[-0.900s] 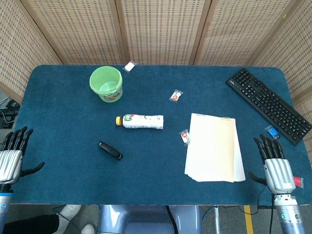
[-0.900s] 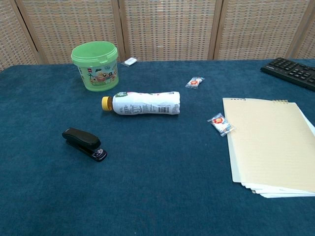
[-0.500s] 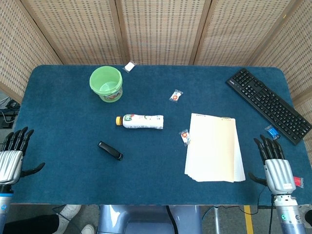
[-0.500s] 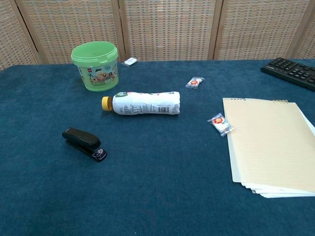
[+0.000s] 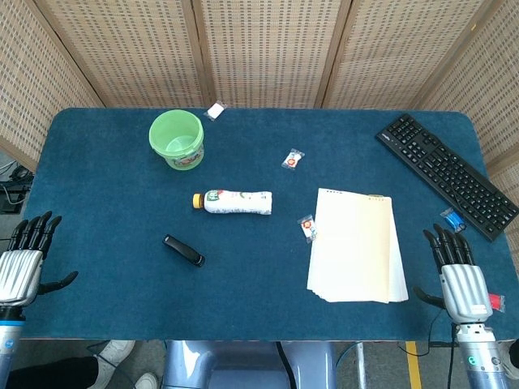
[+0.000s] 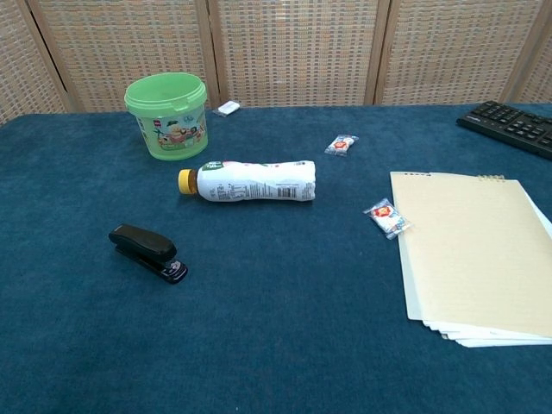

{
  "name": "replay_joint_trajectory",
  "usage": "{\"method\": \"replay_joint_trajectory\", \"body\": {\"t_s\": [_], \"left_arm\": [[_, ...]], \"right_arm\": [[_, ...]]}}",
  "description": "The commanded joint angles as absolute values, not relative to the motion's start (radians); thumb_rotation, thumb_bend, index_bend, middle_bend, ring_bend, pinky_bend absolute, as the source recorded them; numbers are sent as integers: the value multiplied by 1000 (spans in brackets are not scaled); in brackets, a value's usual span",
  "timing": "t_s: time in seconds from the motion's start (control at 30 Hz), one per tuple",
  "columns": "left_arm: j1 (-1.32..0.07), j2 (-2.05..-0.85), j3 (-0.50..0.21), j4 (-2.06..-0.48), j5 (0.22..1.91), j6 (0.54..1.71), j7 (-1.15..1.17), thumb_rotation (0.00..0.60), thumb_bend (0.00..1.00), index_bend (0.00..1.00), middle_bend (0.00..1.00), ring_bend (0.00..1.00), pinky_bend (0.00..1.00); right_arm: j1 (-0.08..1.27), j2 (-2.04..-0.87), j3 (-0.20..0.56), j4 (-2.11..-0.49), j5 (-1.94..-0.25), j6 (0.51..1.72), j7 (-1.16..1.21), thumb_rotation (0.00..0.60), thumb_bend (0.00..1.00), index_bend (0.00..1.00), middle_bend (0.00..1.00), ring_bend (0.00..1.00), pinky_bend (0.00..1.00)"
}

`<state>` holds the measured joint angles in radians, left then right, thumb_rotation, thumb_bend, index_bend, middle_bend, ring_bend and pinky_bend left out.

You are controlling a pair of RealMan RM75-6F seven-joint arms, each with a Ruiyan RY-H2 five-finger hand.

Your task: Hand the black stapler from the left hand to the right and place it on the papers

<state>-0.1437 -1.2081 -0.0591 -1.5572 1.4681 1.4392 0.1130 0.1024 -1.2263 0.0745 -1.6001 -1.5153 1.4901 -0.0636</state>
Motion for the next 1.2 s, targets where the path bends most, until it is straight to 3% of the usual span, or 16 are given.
{"method": "replay_joint_trajectory", "body": {"t_s": [0.03,0.17,0.53,0.9,1.2], "left_arm": [[-147,-1209,-61,-1557,1475,1443,109,600,194,60,0,1,87],[-163,-1212,-63,-1552,1484,1428,104,600,195,135,0,46,161],[-322,-1191,-105,-1529,1460,1209,111,600,203,253,83,155,252],[-437,-1198,-116,-1556,1447,1064,169,600,231,348,183,228,294],[-524,-1285,-125,-1562,1360,961,330,600,236,365,195,236,300]], "right_arm": [[103,-1227,75,-1598,-1513,1488,-63,600,24,79,0,0,0],[103,-1227,75,-1597,-1509,1484,-59,600,24,83,0,0,0],[106,-1229,78,-1594,-1501,1476,-54,600,24,86,0,0,0],[107,-1226,81,-1592,-1494,1474,-41,600,23,89,0,0,0],[107,-1218,86,-1592,-1487,1473,-20,600,25,90,0,0,0]]}}
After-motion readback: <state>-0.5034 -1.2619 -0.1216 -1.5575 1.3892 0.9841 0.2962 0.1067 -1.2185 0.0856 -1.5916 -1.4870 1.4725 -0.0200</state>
